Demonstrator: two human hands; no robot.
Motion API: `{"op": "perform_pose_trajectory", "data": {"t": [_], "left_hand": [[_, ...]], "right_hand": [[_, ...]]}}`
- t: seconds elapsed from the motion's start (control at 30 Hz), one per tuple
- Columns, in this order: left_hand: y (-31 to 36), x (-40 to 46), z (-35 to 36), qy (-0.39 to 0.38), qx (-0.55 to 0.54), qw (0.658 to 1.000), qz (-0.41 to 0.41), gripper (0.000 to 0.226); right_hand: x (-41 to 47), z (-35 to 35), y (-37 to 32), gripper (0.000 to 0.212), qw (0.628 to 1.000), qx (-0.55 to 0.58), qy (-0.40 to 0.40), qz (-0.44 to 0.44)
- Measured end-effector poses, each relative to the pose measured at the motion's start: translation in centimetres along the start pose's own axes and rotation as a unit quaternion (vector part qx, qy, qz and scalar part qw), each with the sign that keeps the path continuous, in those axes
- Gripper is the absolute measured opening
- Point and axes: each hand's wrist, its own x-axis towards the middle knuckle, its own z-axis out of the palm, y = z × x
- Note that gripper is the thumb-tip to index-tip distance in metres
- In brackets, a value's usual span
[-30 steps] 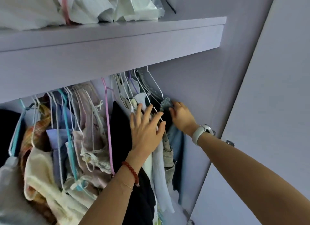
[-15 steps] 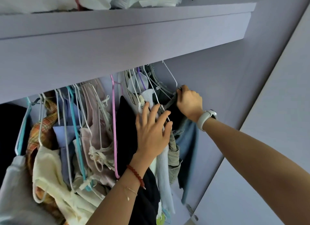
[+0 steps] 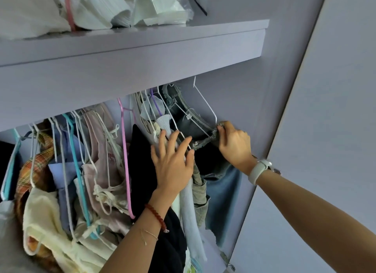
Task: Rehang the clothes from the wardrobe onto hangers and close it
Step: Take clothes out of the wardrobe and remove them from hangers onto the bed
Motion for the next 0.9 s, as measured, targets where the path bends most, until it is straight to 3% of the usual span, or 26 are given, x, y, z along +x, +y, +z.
{"op": "perform_pose_trajectory", "data": {"t": [0.2, 0.27, 0.37, 0.47, 0.67, 0.8, 0.9], "left_hand": [[2.3, 0.3, -0.3, 0.002, 0.011, 0.999, -0.051, 0.054], [3.3, 0.5, -0.8, 0.04, 0.006, 0.999, -0.018, 0.059], [5.2, 0.8, -1.2, 0.069, -0.09, 0.991, 0.063, 0.055], [7.2, 1.1, -0.7, 0.015, -0.145, 0.984, 0.106, 0.054], [10.0, -0.8, 2.7, -0.135, -0.041, 0.974, 0.179, 0.038], [14.0, -7.2, 4.5, -0.211, -0.081, 0.929, 0.294, 0.021], [16.6, -13.5, 5.0, -0.236, -0.122, 0.896, 0.356, 0.008]], "right_hand": [[-8.7, -2.9, 2.7, 0.02, 0.997, 0.048, 0.057, 0.006], [-10.7, -4.4, 3.8, 0.021, 0.997, 0.034, 0.066, -0.003], [-13.7, -7.1, 5.4, 0.032, 0.997, 0.025, 0.074, -0.025], [-17.2, -10.4, 7.3, 0.036, 0.996, 0.018, 0.073, -0.039], [-26.2, -18.7, 10.8, 0.03, 0.998, -0.055, 0.036, -0.019], [-34.3, -24.5, 12.8, 0.031, 0.988, -0.145, -0.008, 0.055], [-41.0, -28.2, 14.1, 0.02, 0.97, -0.156, -0.035, 0.185]]}}
